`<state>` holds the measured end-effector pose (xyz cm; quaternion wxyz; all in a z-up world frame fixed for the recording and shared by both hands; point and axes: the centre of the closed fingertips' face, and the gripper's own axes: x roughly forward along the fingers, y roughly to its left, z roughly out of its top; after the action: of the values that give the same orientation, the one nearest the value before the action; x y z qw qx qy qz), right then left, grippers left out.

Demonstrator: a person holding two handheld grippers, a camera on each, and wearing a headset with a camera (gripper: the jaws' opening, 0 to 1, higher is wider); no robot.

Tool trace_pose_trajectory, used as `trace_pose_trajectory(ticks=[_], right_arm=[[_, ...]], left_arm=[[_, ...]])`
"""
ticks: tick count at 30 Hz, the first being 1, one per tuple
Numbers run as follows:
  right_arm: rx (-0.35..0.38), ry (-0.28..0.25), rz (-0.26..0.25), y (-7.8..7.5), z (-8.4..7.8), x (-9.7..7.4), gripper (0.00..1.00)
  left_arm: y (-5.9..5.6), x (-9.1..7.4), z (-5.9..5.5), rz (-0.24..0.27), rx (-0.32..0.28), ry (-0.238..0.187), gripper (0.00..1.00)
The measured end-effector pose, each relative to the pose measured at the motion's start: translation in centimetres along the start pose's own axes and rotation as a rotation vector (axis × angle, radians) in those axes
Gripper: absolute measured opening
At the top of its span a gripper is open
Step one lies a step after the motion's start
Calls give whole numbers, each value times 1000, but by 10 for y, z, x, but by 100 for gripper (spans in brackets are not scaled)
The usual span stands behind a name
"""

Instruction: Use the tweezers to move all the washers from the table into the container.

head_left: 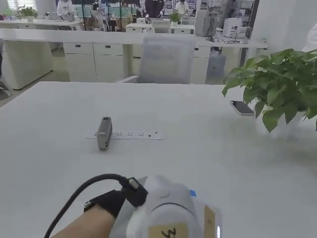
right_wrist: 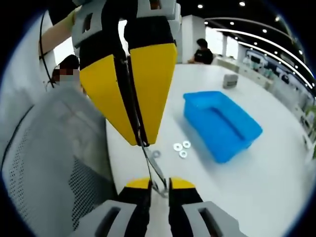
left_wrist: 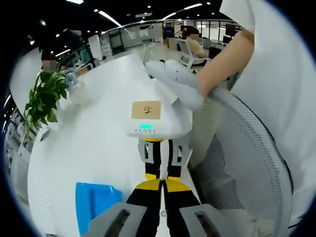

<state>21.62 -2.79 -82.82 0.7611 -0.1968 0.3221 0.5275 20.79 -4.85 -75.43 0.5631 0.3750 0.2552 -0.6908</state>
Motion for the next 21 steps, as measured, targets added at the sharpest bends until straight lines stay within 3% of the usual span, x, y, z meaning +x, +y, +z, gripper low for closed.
trace_pose_trajectory(ticks=[4,5,7,8,10,13,14,18,20,21], right_arm=[[-51,13,-35,2,6,-12,5],[-55,36,-48,1,3,-11,4],[-23,26,-49,0,3,-9,4],[57,-5,-54,0,4,-7,4],[54,-4,-58,-2,3,-8,4],[127,-32,-78,-7,3,-10,3],[146,-41,-81,-8,3,-10,3],[279,-84,-77,-16,1,-14,3],[331,-117,-71,-19,3,-16,3],[363,-148,-69,-21,7,-18,3]], left_arm=[[2,3,0,0,-30,-23,0],[4,5,1,16,-57,-52,0],[3,7,-2,23,-112,-71,0],[3,7,-7,36,-159,-82,0],[-1,2,-13,54,-241,-121,6],[-5,-11,-24,121,-371,-210,17],[-8,-19,-30,147,-450,-255,19],[-14,-47,-58,296,-729,-427,31],[-22,-58,-70,352,-834,-489,40],[-25,-63,-75,387,-854,-507,45]])
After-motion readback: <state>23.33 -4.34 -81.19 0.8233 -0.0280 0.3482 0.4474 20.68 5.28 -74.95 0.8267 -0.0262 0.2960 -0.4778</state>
